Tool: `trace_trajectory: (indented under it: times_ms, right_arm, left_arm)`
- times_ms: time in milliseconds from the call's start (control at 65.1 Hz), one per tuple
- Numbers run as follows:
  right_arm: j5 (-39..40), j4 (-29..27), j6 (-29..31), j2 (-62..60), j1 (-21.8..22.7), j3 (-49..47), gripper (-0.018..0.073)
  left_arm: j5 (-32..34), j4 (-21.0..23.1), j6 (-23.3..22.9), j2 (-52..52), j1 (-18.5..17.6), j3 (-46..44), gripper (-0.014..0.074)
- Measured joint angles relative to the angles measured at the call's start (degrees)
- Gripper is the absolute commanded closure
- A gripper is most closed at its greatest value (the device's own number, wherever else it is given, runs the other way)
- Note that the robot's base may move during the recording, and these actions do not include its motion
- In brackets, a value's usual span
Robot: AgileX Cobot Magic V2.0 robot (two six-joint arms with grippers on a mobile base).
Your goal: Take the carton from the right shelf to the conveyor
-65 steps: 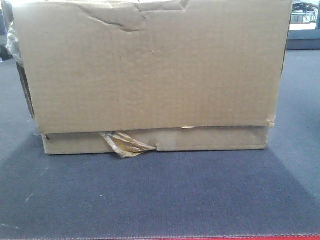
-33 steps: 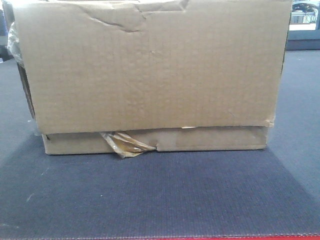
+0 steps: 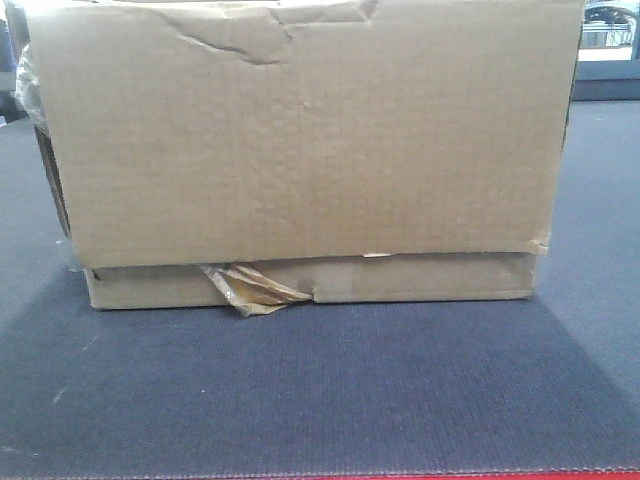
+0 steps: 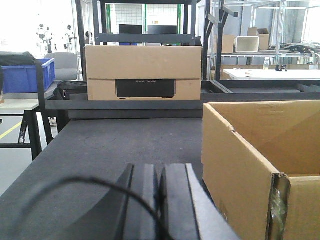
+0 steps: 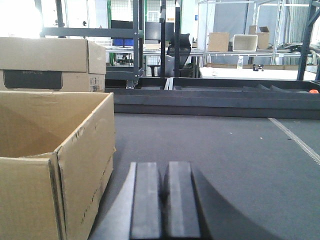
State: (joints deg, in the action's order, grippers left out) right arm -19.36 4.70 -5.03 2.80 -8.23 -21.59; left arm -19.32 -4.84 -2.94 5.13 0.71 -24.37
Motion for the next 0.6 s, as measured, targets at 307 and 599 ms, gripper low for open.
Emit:
trace_trajectory:
  times_ms: [307,599]
  right_arm:
    - [0.10,0.00,0.00,0.00,0.00,0.00,0.0616]
    - [0.10,0.00,0.10,0.00,0.00,0.00,0.0616]
  left_arm:
    - [0.00,0.00,0.00,0.00,0.00,0.00,0.0602]
    - [0.00,0.00,0.00,0.00,0.00,0.00,0.0602]
